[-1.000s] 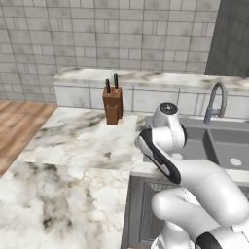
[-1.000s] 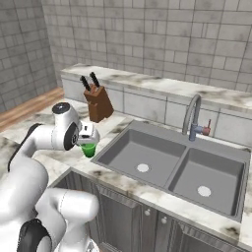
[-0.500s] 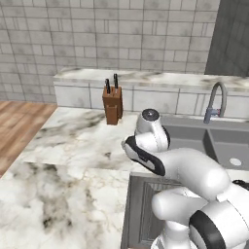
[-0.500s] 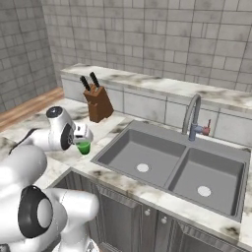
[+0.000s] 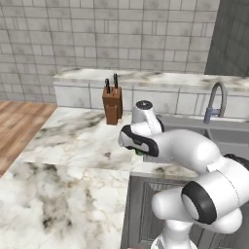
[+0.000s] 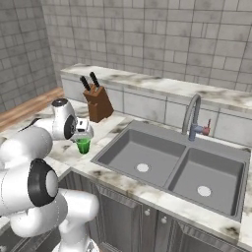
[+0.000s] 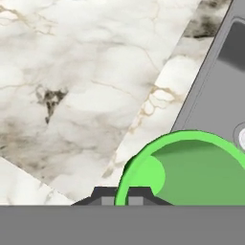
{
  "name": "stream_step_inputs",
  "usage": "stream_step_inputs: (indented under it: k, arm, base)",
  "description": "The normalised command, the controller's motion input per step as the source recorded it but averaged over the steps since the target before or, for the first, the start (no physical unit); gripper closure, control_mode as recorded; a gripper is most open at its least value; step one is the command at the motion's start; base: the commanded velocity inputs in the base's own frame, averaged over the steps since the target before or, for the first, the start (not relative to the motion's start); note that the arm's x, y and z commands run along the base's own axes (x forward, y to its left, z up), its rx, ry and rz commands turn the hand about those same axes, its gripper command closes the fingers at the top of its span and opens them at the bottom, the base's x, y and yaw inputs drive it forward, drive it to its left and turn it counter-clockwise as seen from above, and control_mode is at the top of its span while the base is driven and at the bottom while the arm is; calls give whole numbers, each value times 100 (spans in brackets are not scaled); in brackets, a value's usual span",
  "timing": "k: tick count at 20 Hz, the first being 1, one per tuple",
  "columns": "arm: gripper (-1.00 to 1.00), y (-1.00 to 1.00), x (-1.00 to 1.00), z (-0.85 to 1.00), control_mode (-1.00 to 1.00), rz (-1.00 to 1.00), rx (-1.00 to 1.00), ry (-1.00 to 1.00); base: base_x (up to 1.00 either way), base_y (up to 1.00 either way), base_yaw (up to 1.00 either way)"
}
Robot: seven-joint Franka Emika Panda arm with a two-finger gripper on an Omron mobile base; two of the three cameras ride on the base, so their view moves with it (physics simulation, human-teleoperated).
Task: Pick the cup and bowl from the counter and place them on the counter next to the sink.
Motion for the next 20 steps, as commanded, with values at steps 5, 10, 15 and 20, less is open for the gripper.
stream_step_inputs:
  k: [5, 10, 15, 20]
  arm:
    - [100, 0, 6, -10, -100, 4, 0, 9]
    - [100, 0, 13, -14, -100, 0, 0, -1]
    - [100, 0, 10, -16, -100, 0, 0, -1]
    - [100, 1, 6, -26, -100, 0, 0, 0]
  base:
    - [0, 0, 0]
    - [0, 0, 0]
    - [0, 0, 0]
    - [0, 0, 0]
